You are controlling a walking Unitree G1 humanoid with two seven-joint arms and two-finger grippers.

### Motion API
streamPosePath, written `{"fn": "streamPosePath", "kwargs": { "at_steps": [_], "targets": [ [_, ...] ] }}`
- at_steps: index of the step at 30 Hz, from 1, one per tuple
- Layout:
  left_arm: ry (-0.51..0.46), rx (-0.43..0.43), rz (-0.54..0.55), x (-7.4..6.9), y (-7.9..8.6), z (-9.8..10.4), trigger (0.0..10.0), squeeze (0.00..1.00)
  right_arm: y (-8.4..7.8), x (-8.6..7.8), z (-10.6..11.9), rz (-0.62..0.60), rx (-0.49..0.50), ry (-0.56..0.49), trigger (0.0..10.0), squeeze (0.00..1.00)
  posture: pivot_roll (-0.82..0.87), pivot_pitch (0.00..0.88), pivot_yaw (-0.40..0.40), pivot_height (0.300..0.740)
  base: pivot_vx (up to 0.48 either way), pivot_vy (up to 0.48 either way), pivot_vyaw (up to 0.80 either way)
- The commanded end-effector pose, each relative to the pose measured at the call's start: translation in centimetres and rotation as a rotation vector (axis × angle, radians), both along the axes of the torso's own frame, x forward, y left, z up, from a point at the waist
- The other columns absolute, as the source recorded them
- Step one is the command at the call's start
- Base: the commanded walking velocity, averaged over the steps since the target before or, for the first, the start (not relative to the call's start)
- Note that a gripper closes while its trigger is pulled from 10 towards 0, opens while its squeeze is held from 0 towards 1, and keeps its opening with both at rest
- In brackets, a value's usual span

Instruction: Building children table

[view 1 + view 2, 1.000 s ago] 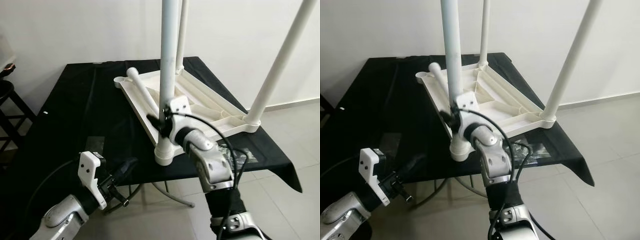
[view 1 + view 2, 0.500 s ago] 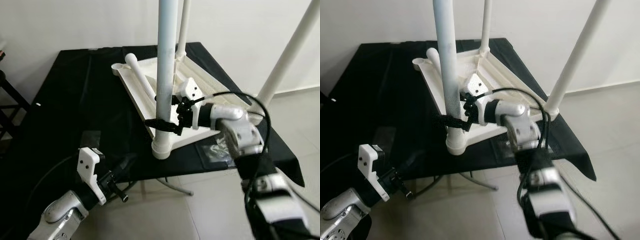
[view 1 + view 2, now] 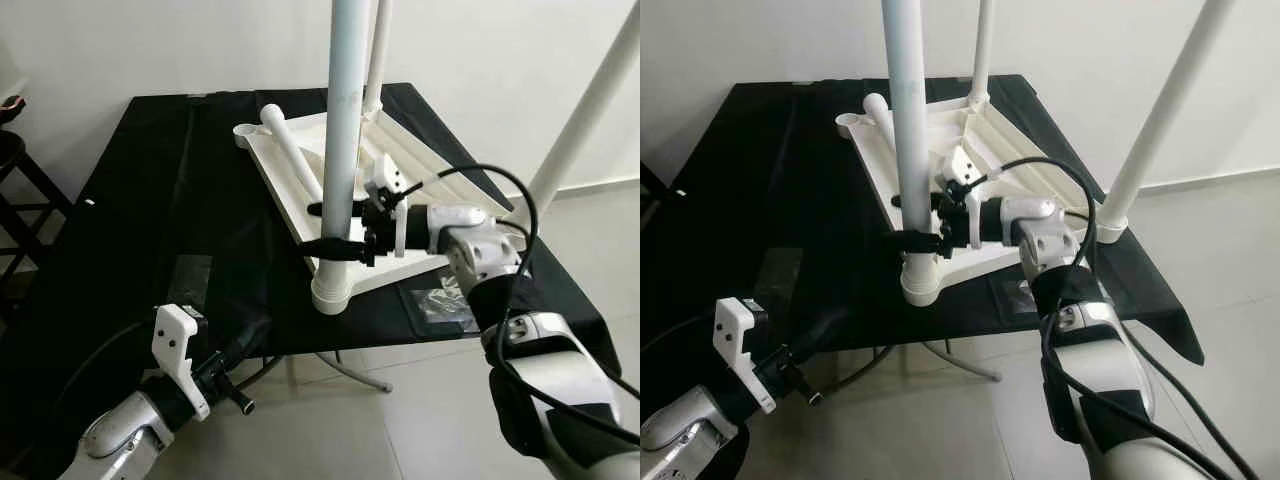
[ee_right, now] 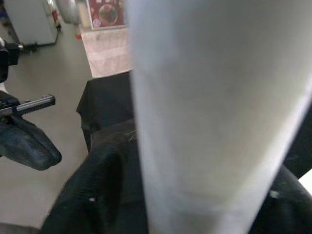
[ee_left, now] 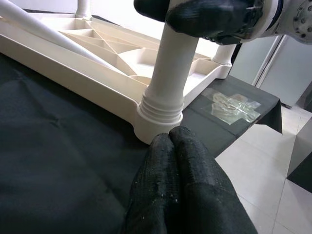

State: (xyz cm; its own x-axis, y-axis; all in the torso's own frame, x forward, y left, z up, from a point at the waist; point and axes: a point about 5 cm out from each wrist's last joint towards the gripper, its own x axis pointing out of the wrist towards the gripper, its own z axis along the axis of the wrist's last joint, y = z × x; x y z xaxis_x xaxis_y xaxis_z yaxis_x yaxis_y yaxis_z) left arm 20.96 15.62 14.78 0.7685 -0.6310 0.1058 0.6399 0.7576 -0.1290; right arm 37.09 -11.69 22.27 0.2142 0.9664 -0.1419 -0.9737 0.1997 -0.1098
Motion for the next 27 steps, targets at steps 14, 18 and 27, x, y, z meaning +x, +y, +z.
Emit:
{"fn": "streamPosePath", "kwargs": {
  "at_steps": [14,18,27],
  "targets": [
    [0.026,0.027,-0.028,-0.5,0.9,0.2,10.0,0.00,-0.4,-0.2,-3.2,-0.235,-0.036,0.007,0.0,0.00,0.06,0.134,0.030,0.740,0.000,0.000,0.00],
    [0.032,0.030,-0.028,-0.8,1.2,0.2,10.0,0.00,1.1,-1.6,-6.5,-0.802,-0.034,0.078,0.0,0.00,0.06,0.158,0.012,0.740,0.000,0.000,0.00],
    [0.033,0.028,-0.016,-0.5,1.3,0.2,10.0,0.00,5.6,-4.5,-6.8,-0.784,0.010,0.106,0.0,0.00,0.06,0.147,0.005,0.740,0.000,0.000,0.00]
  ]
}}
